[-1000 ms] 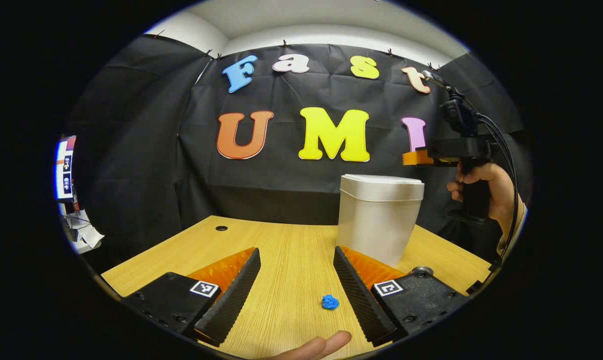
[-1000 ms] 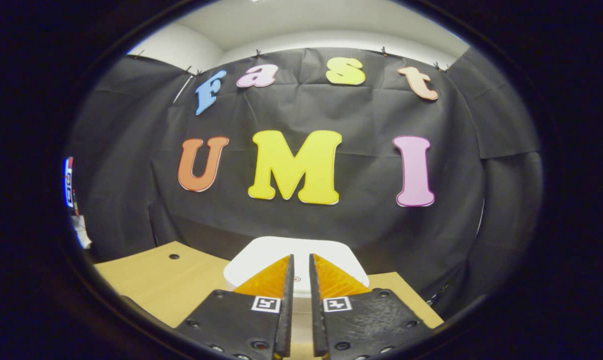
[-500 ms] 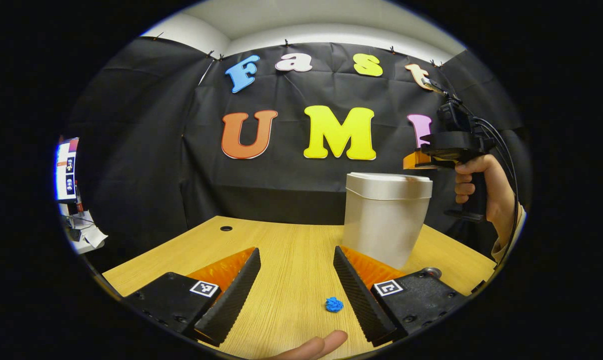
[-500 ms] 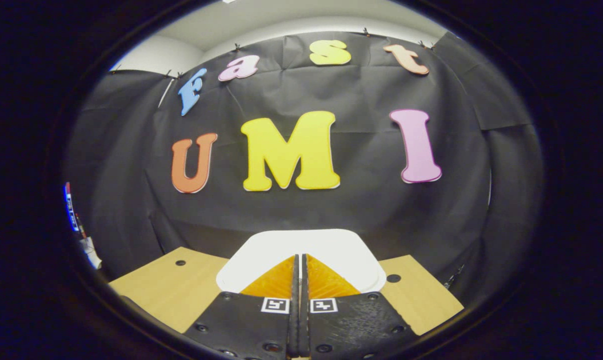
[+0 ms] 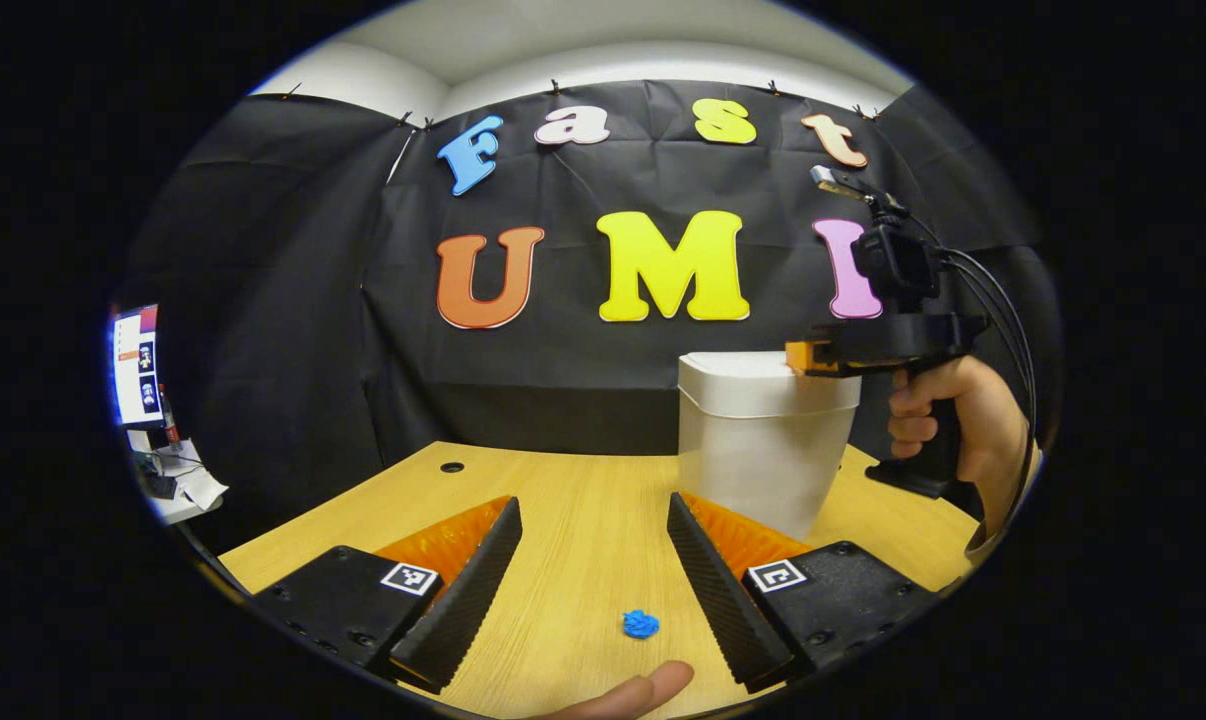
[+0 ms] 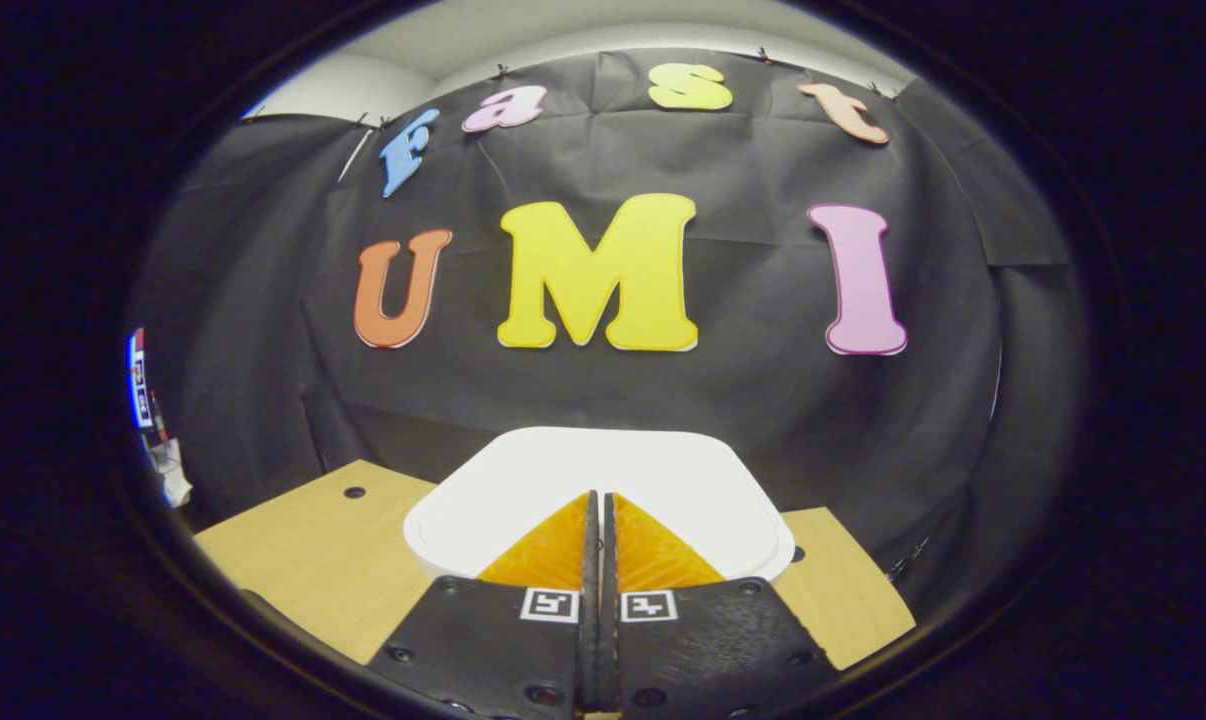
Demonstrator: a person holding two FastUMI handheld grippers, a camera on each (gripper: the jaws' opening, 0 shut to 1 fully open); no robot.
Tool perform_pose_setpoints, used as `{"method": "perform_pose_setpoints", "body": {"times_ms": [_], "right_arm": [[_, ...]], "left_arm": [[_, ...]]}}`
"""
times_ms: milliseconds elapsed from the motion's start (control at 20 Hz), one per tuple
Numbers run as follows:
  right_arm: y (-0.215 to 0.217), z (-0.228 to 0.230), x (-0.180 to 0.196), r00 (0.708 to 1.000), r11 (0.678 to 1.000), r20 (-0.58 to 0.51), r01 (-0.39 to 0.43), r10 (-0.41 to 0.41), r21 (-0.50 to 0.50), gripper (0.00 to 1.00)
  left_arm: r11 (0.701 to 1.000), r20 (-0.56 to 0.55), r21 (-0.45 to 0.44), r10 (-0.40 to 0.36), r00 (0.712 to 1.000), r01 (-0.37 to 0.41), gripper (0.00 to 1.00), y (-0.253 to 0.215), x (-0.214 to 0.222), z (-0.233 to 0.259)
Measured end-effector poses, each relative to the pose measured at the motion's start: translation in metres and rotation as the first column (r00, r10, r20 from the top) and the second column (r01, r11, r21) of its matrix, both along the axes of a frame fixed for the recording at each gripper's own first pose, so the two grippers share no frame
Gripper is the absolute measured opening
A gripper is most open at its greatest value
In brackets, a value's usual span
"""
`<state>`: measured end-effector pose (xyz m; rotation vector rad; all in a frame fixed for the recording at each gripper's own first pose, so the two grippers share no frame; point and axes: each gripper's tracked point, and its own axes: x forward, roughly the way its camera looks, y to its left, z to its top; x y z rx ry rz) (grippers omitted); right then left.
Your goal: Press the lid of the desktop garbage bin to open it, pick up the crumpled paper on the desktop and throw it into the bin, then pick up the pop can on the desktop and drop it into the bin, and finally close the garbage bin lid.
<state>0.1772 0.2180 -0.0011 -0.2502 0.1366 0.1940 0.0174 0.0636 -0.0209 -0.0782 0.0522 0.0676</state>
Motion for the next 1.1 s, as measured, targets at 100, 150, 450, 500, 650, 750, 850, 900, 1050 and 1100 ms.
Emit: {"method": "perform_pose_setpoints", "body": {"times_ms": [100, 150, 450, 500, 650, 750, 850, 900, 1050, 1100], "right_arm": [[0.002, 0.004, -0.004, 0.999, 1.000, 0.032, -0.015, 0.014, 0.021, 0.01], [-0.001, 0.008, -0.006, 0.997, 1.000, 0.069, -0.019, 0.019, 0.006, 0.01], [-0.016, 0.017, -0.062, 0.986, 0.995, 0.150, -0.077, 0.066, 0.065, 0.00], [-0.019, 0.020, -0.071, 0.988, 0.988, 0.140, -0.089, 0.071, 0.126, 0.00], [-0.029, 0.017, -0.095, 0.989, 0.966, 0.102, -0.128, 0.107, 0.224, 0.00], [-0.045, 0.007, -0.106, 0.991, 0.972, 0.083, -0.123, 0.108, 0.201, 0.04], [-0.065, -0.002, -0.114, 0.994, 0.977, 0.077, -0.090, 0.076, 0.194, 0.02], [-0.072, -0.007, -0.117, 0.995, 0.977, 0.067, -0.080, 0.068, 0.198, 0.04], [-0.092, -0.034, -0.128, 0.996, 0.976, 0.017, -0.085, 0.084, 0.200, 0.14], [-0.100, -0.038, -0.133, 0.996, 0.976, 0.014, -0.094, 0.093, 0.195, 0.24]], "left_arm": [[1.000, 0.013, -0.008, -0.016, 1.000, 0.016, 1.00, -0.012, -0.003, 0.007], [0.999, 0.017, -0.015, -0.035, 0.999, 0.035, 0.96, -0.020, -0.005, 0.008], [0.999, 0.019, 0.023, -0.030, 0.999, 0.029, 0.96, -0.026, 0.000, 0.009], [0.999, 0.009, 0.022, -0.032, 0.999, 0.031, 0.96, -0.028, 0.001, 0.006], [1.000, -0.015, 0.017, -0.023, 1.000, 0.023, 1.00, -0.029, 0.003, -0.002], [1.000, -0.020, 0.022, -0.019, 1.000, 0.019, 0.96, -0.030, 0.004, -0.002], [1.000, -0.015, 0.018, -0.020, 1.000, 0.020, 0.96, -0.031, 0.006, -0.001], [1.000, -0.015, 0.017, -0.021, 1.000, 0.021, 0.96, -0.032, 0.007, -0.001], [0.999, -0.023, 0.033, -0.012, 1.000, 0.013, 0.96, -0.030, 0.009, -0.005], [0.999, -0.020, 0.039, -0.011, 1.000, 0.012, 0.96, -0.029, 0.010, -0.006]]}}
